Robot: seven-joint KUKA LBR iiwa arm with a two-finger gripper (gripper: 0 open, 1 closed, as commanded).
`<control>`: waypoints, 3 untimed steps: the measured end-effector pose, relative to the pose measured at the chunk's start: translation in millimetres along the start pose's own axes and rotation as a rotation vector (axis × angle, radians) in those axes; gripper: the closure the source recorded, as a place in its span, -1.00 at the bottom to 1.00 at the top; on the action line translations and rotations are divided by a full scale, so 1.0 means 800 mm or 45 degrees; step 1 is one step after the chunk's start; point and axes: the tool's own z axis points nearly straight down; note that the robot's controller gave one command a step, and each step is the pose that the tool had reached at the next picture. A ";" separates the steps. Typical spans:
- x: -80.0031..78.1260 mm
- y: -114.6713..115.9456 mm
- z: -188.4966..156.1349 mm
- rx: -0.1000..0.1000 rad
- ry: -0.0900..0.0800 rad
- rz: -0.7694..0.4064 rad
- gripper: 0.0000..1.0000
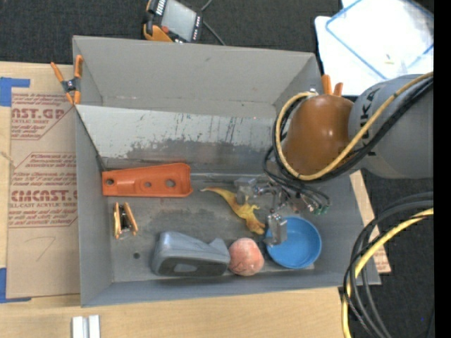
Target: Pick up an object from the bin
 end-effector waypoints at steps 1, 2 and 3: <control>-0.005 -0.023 0.012 0.000 -0.009 -0.231 -1.00; 0.013 -0.028 0.014 0.008 -0.018 -0.327 -1.00; 0.015 -0.020 0.016 0.009 -0.021 -0.285 -1.00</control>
Offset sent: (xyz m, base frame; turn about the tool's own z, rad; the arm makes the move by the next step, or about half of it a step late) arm -0.0343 -0.0191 -0.0146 -0.1944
